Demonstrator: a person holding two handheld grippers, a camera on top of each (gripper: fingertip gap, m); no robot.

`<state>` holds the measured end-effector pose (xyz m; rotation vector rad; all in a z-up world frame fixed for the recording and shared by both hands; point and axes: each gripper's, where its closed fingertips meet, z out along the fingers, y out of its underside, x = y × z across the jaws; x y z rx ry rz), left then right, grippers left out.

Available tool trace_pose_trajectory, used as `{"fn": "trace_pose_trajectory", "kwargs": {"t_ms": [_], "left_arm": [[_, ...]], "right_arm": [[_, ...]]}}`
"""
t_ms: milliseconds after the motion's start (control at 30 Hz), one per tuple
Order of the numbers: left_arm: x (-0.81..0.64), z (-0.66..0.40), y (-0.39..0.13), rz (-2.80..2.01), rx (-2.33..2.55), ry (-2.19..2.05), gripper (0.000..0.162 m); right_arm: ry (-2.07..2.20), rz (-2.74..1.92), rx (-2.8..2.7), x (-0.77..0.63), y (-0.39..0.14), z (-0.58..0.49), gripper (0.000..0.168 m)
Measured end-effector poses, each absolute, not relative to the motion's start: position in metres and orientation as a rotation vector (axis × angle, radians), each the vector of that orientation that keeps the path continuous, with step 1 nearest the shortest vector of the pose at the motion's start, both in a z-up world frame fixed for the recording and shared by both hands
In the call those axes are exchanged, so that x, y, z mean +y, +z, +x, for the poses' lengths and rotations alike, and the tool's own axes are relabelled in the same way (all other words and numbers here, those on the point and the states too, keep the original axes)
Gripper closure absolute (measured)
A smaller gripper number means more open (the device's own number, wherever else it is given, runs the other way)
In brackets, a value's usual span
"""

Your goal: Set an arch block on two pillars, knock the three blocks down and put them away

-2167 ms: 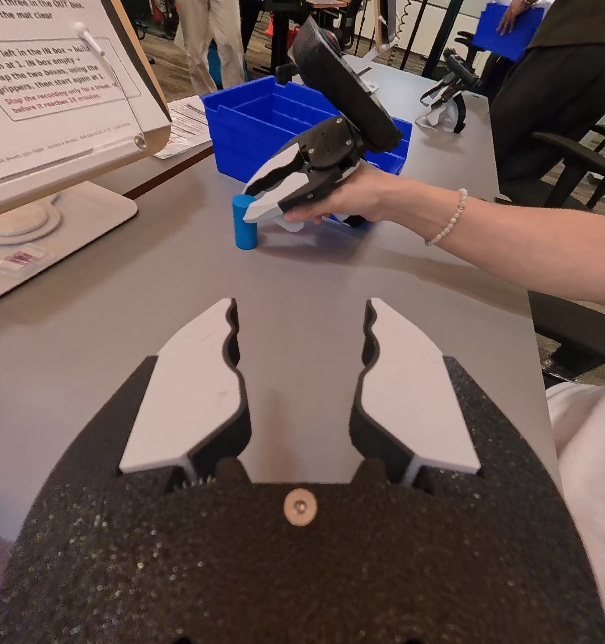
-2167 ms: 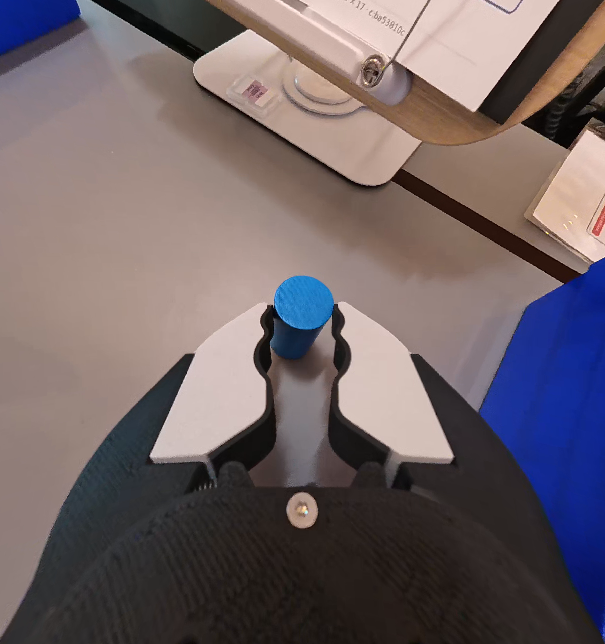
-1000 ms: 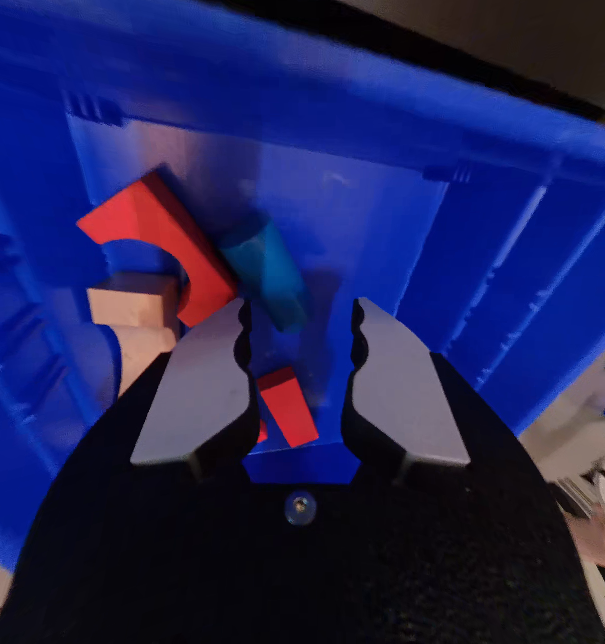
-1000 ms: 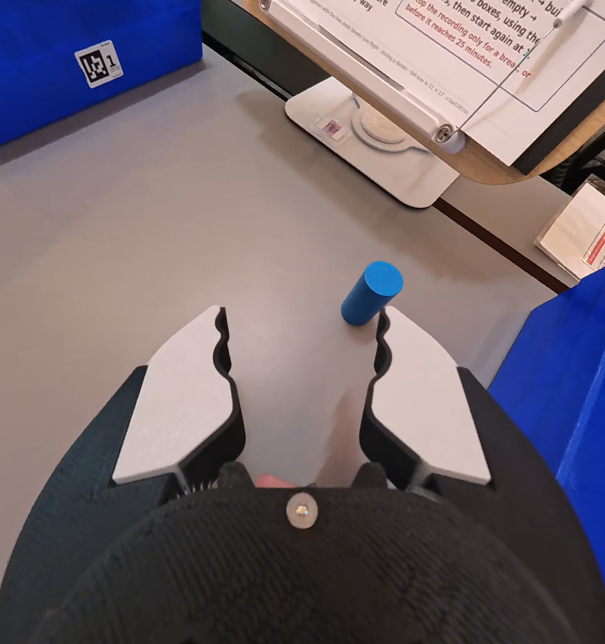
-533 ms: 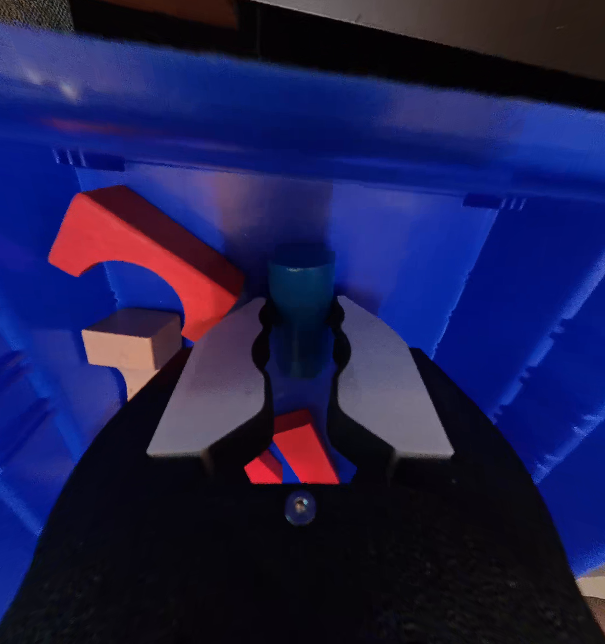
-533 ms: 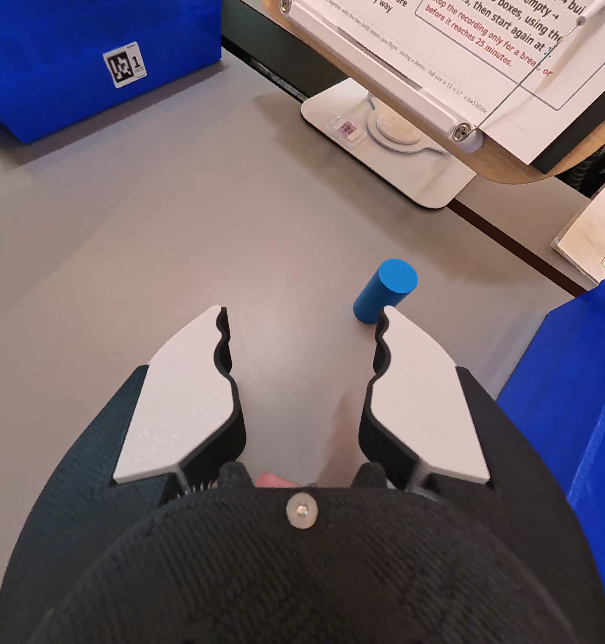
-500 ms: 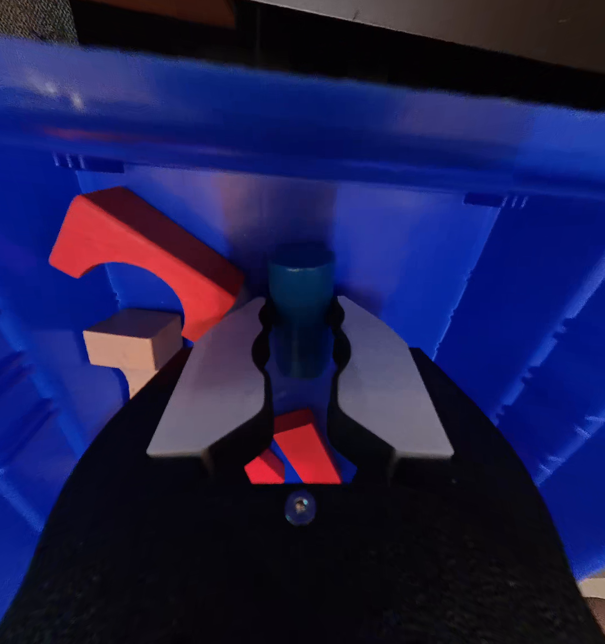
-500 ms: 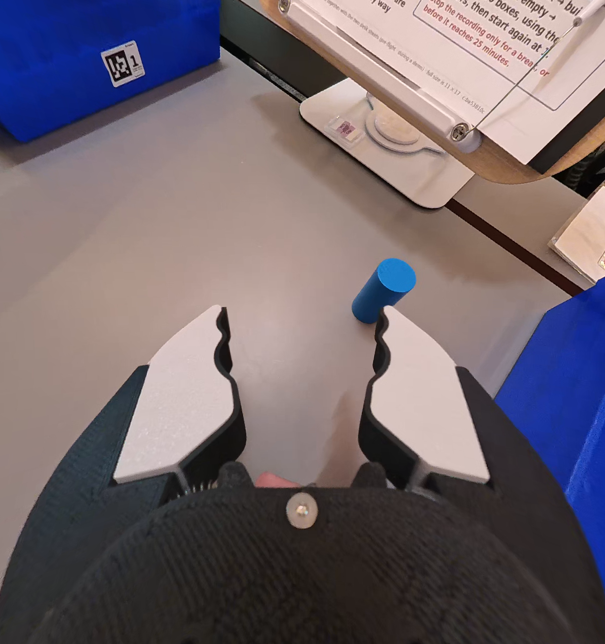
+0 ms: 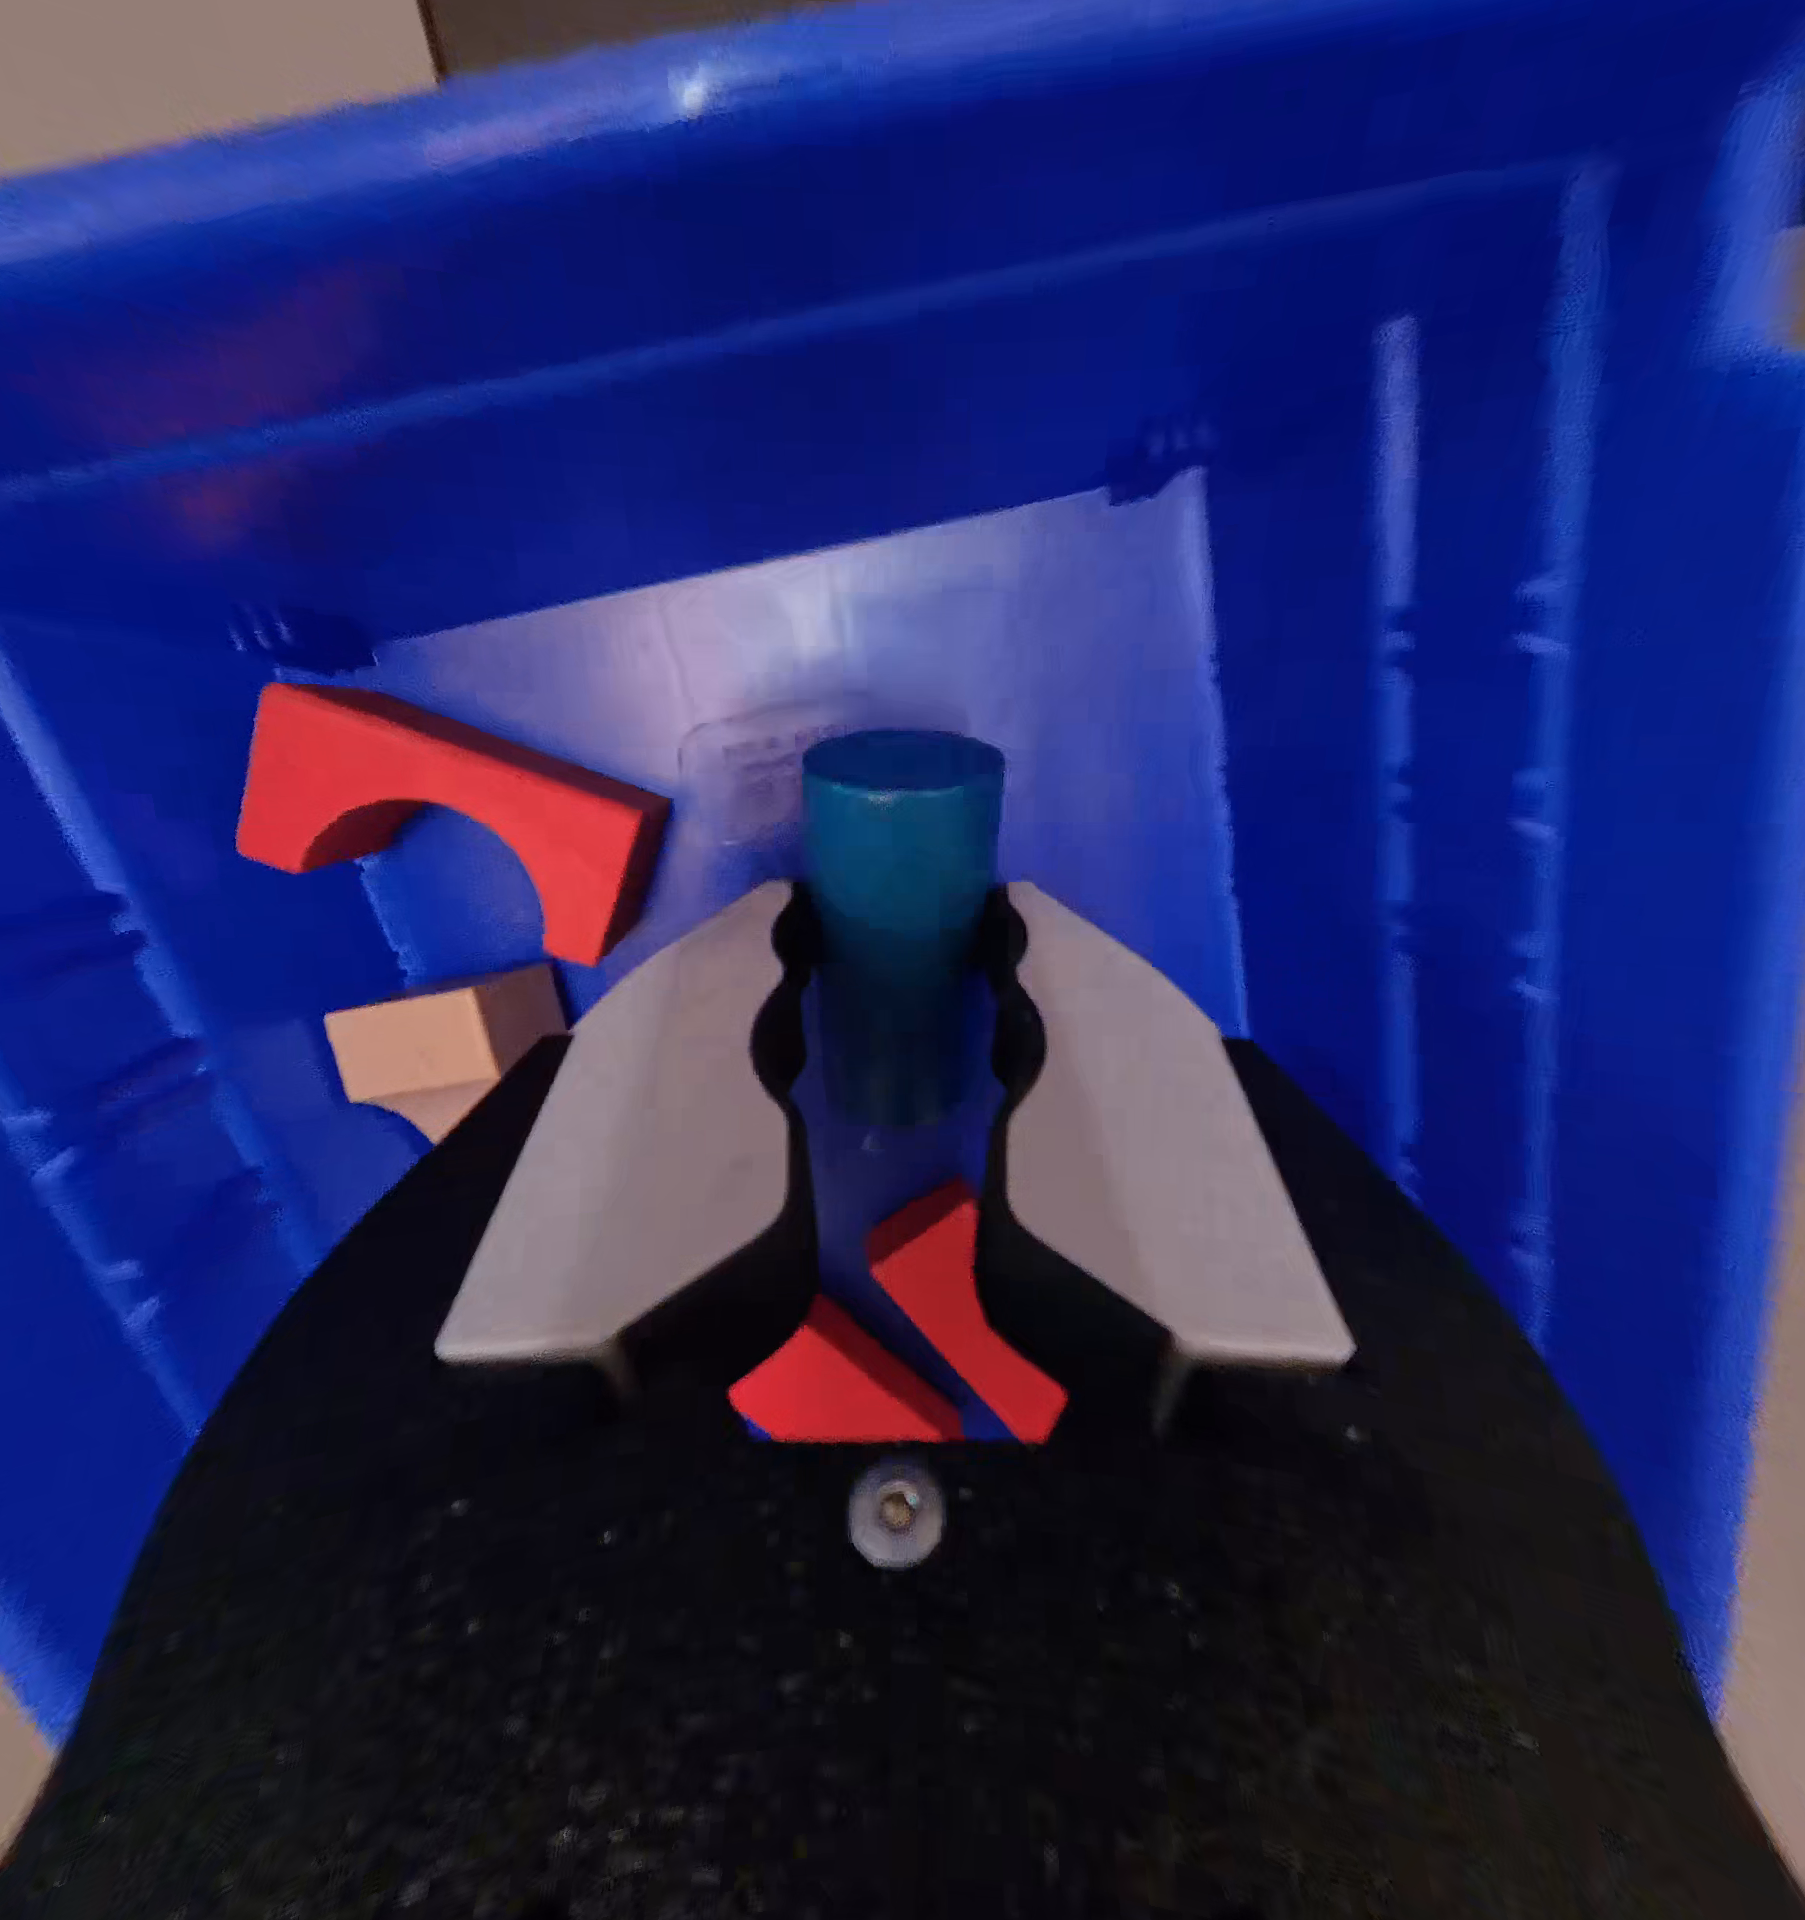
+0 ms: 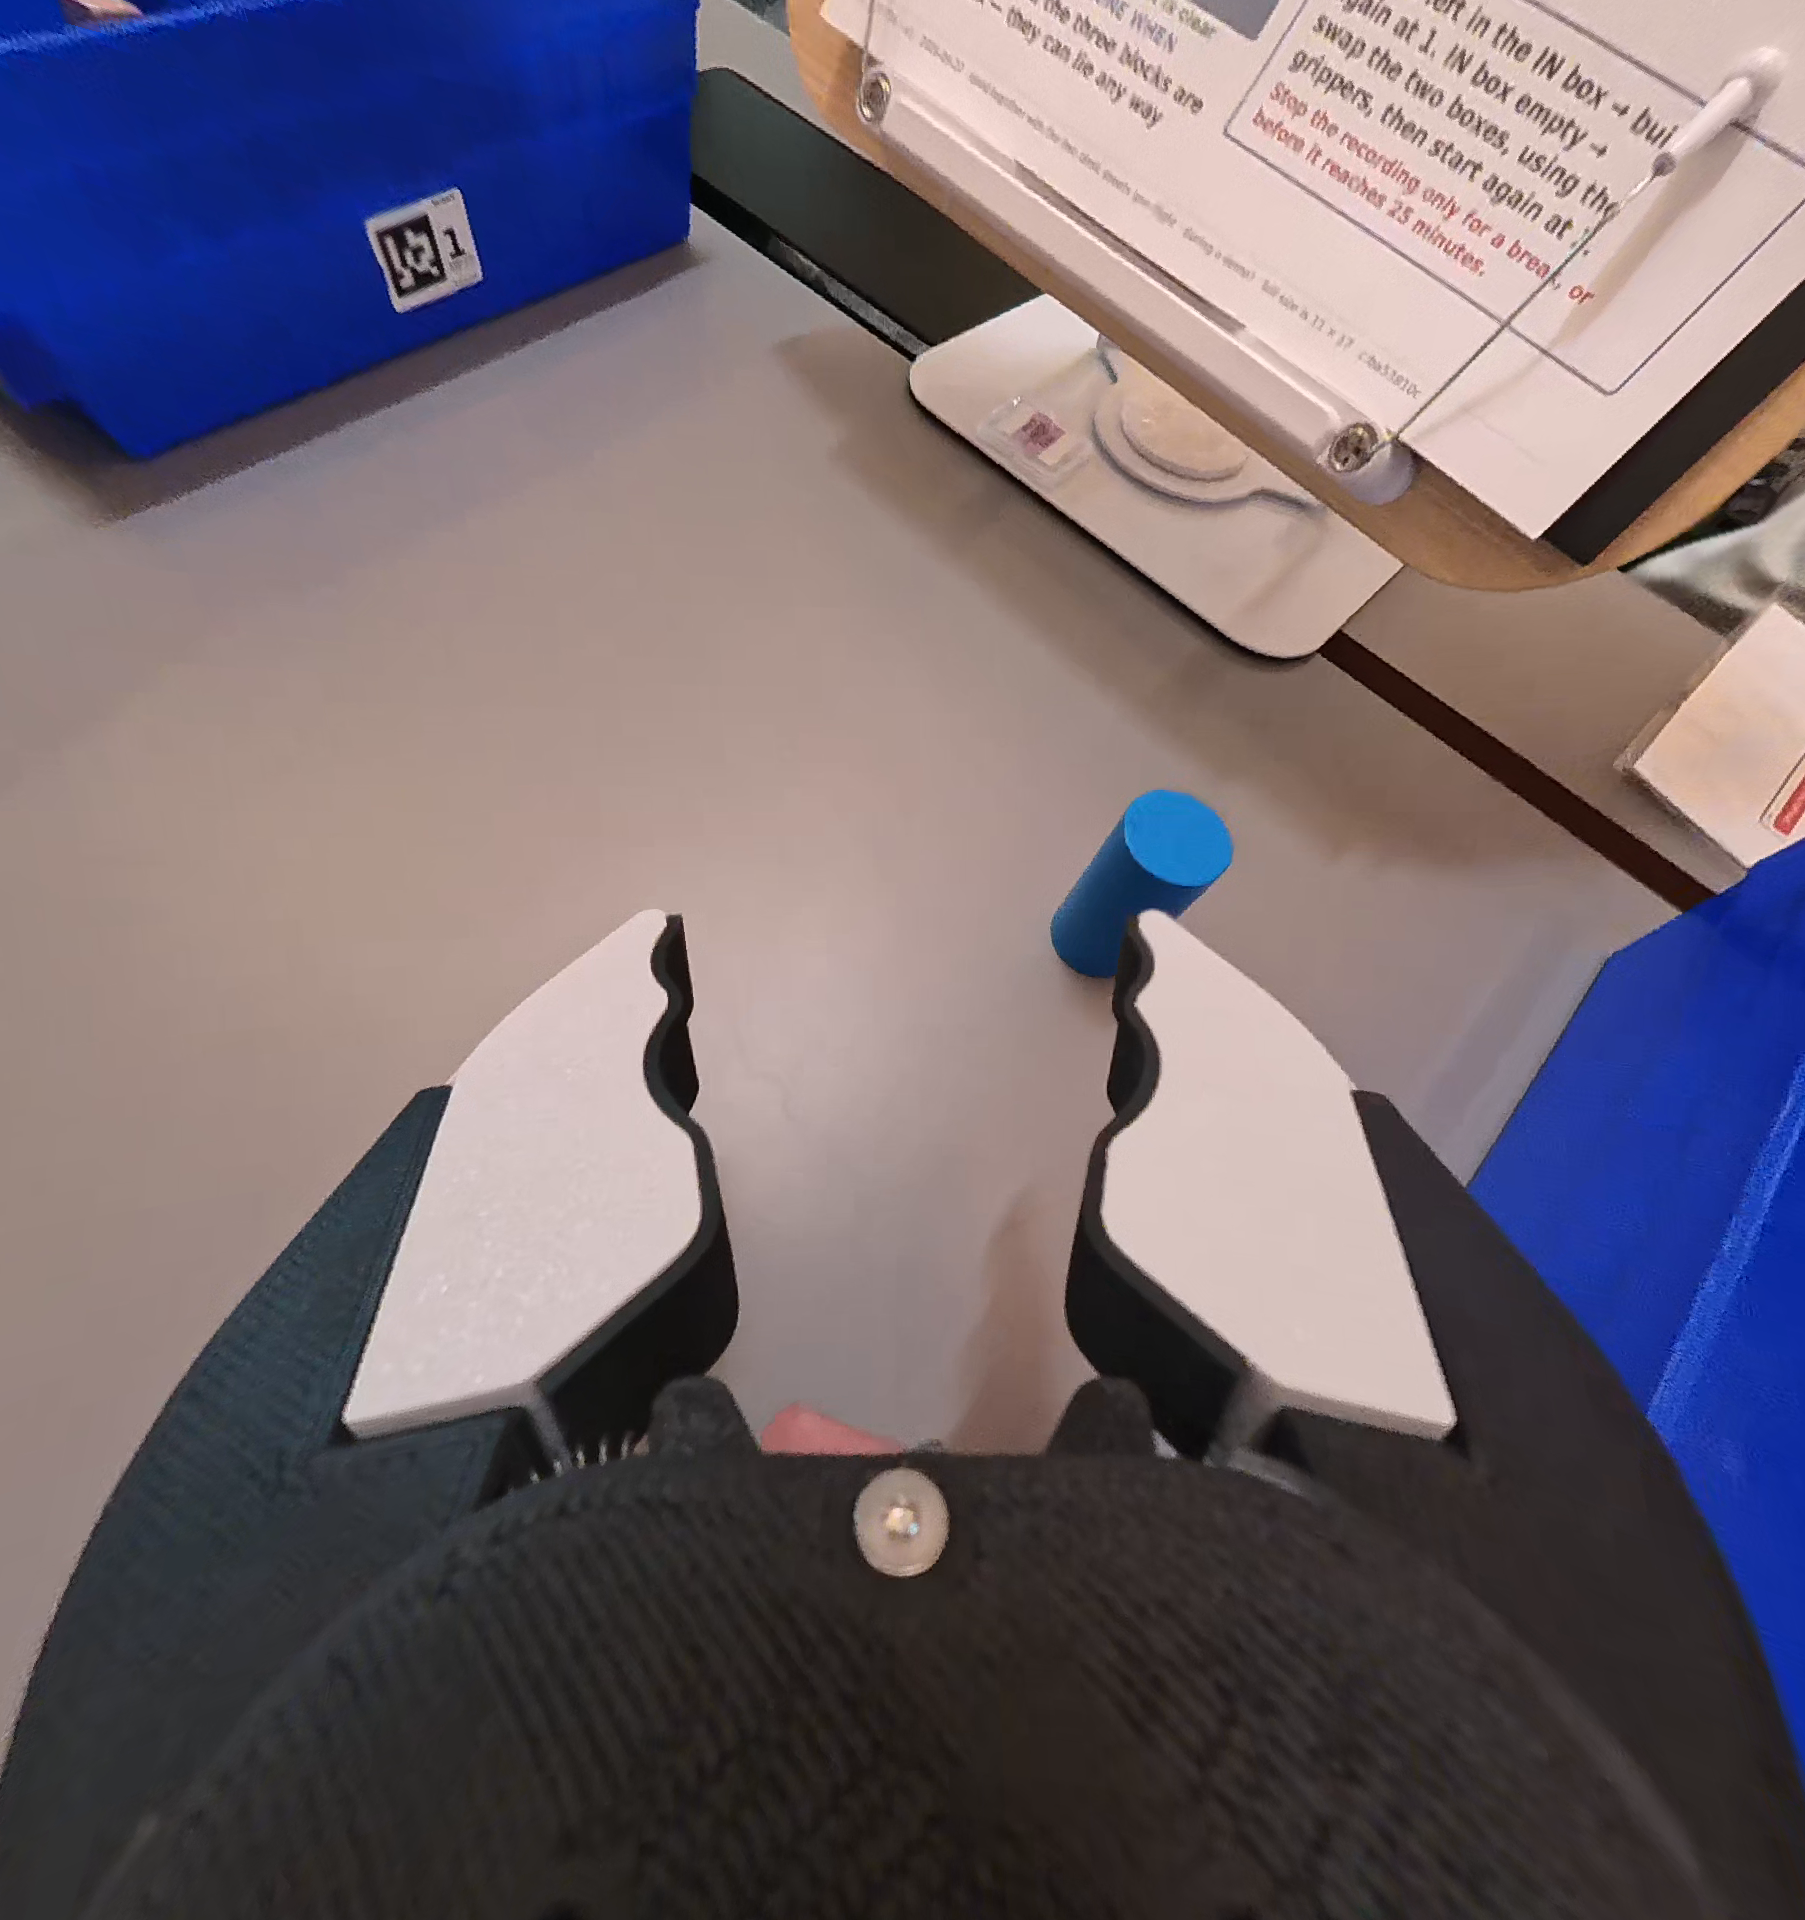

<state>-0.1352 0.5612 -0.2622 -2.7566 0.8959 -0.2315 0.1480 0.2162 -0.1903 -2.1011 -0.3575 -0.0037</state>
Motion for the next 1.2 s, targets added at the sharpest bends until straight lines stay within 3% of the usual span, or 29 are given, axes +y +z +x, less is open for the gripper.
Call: {"fn": "trace_pose_trajectory", "kwargs": {"t_ms": [500,833,1200], "left_arm": [[0.429,-0.098,-0.105,-1.827,1.320,-0.783,0.130],[0.307,-0.054,-0.087,-1.393,1.559,-1.099,0.130],[0.271,-0.040,-0.092,-1.278,1.630,-1.162,0.130]], "right_arm": [[0.417,-1.733,-0.587,0.243,-0.087,0.054,0.092],[0.596,-1.552,-0.811,0.281,-0.034,-0.026,0.108],[0.692,-1.530,-0.946,0.270,-0.049,-0.051,0.125]]}}
